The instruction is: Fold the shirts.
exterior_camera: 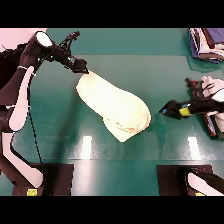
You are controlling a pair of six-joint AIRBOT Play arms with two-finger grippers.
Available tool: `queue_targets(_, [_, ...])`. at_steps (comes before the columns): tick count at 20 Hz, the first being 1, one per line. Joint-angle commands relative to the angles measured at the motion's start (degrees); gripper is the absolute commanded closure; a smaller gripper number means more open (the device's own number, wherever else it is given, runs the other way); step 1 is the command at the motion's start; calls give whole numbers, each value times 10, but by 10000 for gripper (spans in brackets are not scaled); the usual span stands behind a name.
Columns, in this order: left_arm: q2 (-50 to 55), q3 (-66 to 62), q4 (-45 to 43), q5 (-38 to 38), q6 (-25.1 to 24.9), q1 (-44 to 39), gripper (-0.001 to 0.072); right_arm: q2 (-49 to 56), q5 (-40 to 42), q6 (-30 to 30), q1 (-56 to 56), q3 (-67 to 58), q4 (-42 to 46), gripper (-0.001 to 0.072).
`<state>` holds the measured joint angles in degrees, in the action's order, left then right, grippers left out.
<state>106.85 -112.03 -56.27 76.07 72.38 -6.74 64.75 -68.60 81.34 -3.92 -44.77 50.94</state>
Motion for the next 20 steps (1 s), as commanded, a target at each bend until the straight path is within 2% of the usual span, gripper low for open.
queue_targets(1, [0, -14, 10, 9, 9, 1, 681, 44, 89, -33, -39, 74, -84, 330])
queue_targets(3, [0, -14, 10, 13, 9, 1, 681, 87, 120, -33, -71, 63, -85, 343])
queue_targets(4, [0, -14, 10, 16, 11, 1, 681, 106, 130, -34, -83, 51, -84, 394])
queue_targets(5, [0, -14, 10, 19, 11, 1, 681, 123, 139, -35, -93, 36, -83, 477])
queue_targets(7, [0, -14, 9, 23, 21, 1, 682, 141, 146, -58, -103, 2, -82, 696])
queue_targets(11, [-56, -15, -30, 14, 42, 1, 682, 94, 136, -57, -90, -86, -27, 698])
queue_targets(14, [-163, -33, -76, -2, 41, 1, 682, 5, 114, -53, -48, -191, -8, 699])
queue_targets(20, [-420, -52, -76, -40, 41, 1, 682, -143, 73, -53, 6, -406, 18, 699])
